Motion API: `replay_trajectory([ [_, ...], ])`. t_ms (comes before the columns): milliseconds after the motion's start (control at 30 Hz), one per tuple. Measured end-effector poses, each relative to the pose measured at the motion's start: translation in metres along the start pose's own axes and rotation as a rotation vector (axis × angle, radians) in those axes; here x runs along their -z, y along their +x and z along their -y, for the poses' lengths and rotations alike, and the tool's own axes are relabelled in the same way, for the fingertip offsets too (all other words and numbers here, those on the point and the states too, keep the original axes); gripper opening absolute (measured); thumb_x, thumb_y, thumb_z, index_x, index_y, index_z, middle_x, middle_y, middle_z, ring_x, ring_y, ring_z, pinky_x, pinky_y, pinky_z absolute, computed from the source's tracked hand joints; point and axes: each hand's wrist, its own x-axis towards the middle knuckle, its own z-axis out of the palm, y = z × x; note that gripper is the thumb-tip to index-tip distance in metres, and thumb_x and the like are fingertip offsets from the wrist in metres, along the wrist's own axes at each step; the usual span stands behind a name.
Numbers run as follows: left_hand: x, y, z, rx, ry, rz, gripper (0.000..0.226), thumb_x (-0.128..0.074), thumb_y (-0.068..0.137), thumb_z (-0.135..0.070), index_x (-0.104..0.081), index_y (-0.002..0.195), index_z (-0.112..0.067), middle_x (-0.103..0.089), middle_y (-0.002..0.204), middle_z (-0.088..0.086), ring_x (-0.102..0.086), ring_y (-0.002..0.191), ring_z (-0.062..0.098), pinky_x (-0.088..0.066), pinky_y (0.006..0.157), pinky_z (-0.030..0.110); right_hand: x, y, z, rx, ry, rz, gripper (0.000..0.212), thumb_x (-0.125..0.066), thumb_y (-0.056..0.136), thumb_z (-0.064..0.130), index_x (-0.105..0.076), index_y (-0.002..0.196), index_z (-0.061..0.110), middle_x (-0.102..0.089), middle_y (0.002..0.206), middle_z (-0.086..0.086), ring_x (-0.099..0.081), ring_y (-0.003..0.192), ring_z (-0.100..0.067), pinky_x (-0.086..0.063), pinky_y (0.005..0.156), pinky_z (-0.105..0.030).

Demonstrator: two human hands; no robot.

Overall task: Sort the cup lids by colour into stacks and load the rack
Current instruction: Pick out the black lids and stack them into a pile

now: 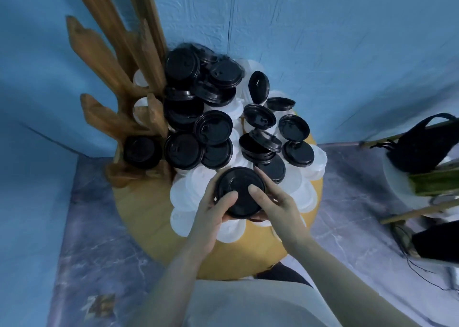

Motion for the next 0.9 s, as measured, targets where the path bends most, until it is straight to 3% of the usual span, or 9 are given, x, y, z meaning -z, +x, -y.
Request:
replay_trajectory([
  [67,-0.015,0.000,0.005,-0.034,-0.063,-0.047,0.060,-0.073,0.075,-0.032,-0.058,0.133,-0.027,-0.065,0.130,0.006,-0.060,0.124,0.026,-0.055,0.094,0.040,0.015,0.002,0.003,0.003,-0.023,0.041,0.049,-0.067,0.089,0.028,-0.054,0.135,0.035,-0.071,0.112,0.015,-0.067,0.103,-0.006,-0.057,0.085,-0.027],
  [267,-0.057,0.005,0.022,-0.079,-0.367,-0.082,0.085,-0.087,0.070,-0.031,-0.047,0.144,-0.020,-0.060,0.138,0.014,-0.057,0.128,0.032,-0.055,0.095,0.040,0.062,0.016,0.015,0.056,-0.168,0.188,0.054,-0.069,0.083,0.033,-0.053,0.135,0.039,-0.069,0.115,0.018,-0.066,0.104,-0.003,-0.052,0.092,-0.023],
  [400,-0.076,0.005,0.038,-0.138,-0.400,-0.201,0.067,-0.071,0.076,-0.025,-0.052,0.140,-0.018,-0.059,0.139,0.013,-0.056,0.129,0.032,-0.055,0.095,0.041,0.084,0.026,0.017,0.079,-0.258,0.304,0.062,-0.067,0.079,0.043,-0.048,0.139,0.040,-0.066,0.123,0.015,-0.064,0.108,-0.002,-0.050,0.098,-0.027],
  [500,-0.087,0.003,0.048,-0.173,-0.430,-0.297,0.066,-0.073,0.073,-0.027,-0.056,0.136,-0.018,-0.063,0.135,0.010,-0.060,0.125,0.030,-0.056,0.092,0.042,0.096,0.033,0.018,0.113,-0.354,0.351,0.066,-0.064,0.077,0.053,-0.046,0.139,0.043,-0.063,0.121,0.024,-0.059,0.111,0.005,-0.047,0.102,-0.031],
  [633,-0.091,-0.001,0.054,-0.195,-0.481,-0.367,0.082,-0.092,0.059,-0.040,-0.060,0.132,-0.021,-0.062,0.136,0.009,-0.061,0.123,0.029,-0.058,0.088,0.043,0.101,0.054,0.030,0.234,-0.401,0.228,0.040,-0.061,0.084,0.049,-0.054,0.124,0.044,-0.065,0.105,0.026,-0.059,0.100,0.006,-0.049,0.089,-0.018],
  [700,-0.089,-0.004,0.055,-0.191,-0.498,-0.386,0.082,-0.093,0.058,-0.041,-0.061,0.131,-0.021,-0.062,0.135,0.009,-0.062,0.122,0.028,-0.058,0.084,0.042,0.101,0.077,0.033,0.292,-0.470,0.123,0.042,-0.061,0.081,0.063,-0.057,0.115,0.037,-0.060,0.102,0.013,-0.056,0.098,-0.008,-0.048,0.087,-0.024],
  [800,-0.082,-0.004,0.055,-0.179,-0.506,-0.409,0.071,-0.080,0.068,-0.032,-0.058,0.135,-0.019,-0.060,0.138,0.011,-0.059,0.126,0.031,-0.057,0.089,0.048,0.095,0.113,0.033,0.351,-0.616,0.072,0.038,-0.059,0.076,0.073,-0.045,0.093,0.043,-0.040,0.087,0.020,-0.037,0.093,-0.016,-0.036,0.083,-0.036],
  [867,-0.076,-0.004,0.053,-0.177,-0.514,-0.420,0.065,-0.077,0.069,-0.031,-0.061,0.132,-0.021,-0.059,0.139,0.011,-0.057,0.128,0.032,-0.056,0.090,0.049,0.085,0.128,0.037,0.285,-0.654,0.078,0.058,-0.064,0.079,0.063,-0.051,0.125,0.029,-0.053,0.113,0.009,-0.043,0.115,-0.021,-0.038,0.096,-0.039],
  [900,-0.074,-0.003,0.051,-0.174,-0.519,-0.426,0.064,-0.077,0.069,-0.031,-0.062,0.131,-0.022,-0.059,0.139,0.011,-0.057,0.128,0.031,-0.056,0.088,0.047,0.080,0.132,0.039,0.227,-0.699,0.073,0.073,-0.066,0.082,0.057,-0.042,0.141,0.021,-0.050,0.131,0.001,-0.037,0.130,-0.024,-0.036,0.104,-0.042],
])
